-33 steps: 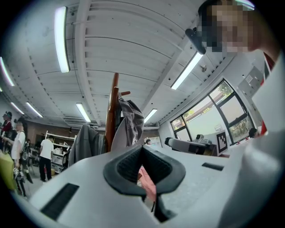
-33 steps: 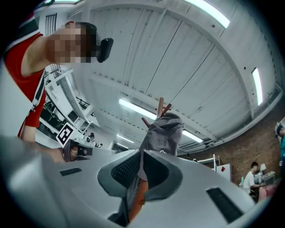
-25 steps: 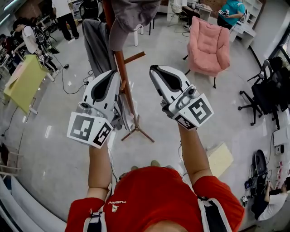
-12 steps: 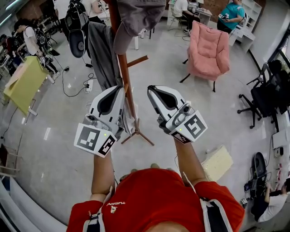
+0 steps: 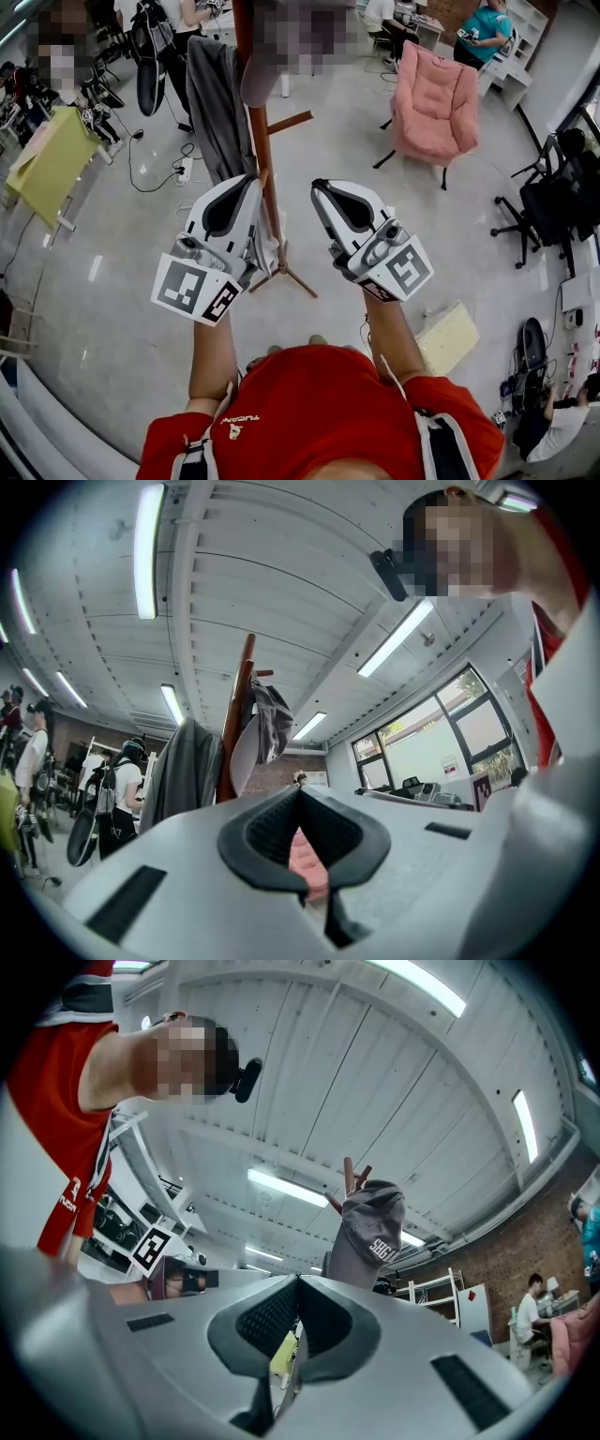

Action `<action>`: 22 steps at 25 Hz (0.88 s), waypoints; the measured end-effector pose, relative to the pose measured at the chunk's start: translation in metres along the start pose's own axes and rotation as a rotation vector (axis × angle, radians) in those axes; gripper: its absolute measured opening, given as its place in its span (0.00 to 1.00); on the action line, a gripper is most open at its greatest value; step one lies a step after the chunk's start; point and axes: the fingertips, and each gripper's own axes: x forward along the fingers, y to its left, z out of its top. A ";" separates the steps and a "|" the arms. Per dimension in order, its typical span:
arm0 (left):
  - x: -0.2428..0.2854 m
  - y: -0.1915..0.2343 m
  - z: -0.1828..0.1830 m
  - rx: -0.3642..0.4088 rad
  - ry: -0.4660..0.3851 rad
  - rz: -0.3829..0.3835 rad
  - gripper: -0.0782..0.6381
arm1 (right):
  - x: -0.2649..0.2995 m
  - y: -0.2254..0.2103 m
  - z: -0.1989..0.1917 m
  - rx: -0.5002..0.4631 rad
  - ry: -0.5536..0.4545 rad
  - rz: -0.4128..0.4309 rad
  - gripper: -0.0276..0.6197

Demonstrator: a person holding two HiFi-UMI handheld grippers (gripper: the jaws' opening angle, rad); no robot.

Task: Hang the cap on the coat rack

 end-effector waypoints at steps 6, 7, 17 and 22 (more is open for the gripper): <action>0.002 0.002 -0.003 -0.009 0.002 0.003 0.12 | -0.003 -0.001 -0.009 0.020 0.030 0.002 0.08; 0.002 0.002 -0.002 -0.010 0.002 0.004 0.12 | -0.002 -0.001 -0.008 0.020 0.026 0.001 0.08; 0.001 0.005 -0.008 -0.019 0.001 0.004 0.12 | -0.002 -0.004 -0.008 0.031 -0.004 0.002 0.08; 0.001 0.006 -0.006 -0.022 0.002 0.003 0.12 | -0.002 -0.006 -0.009 0.037 0.001 -0.004 0.08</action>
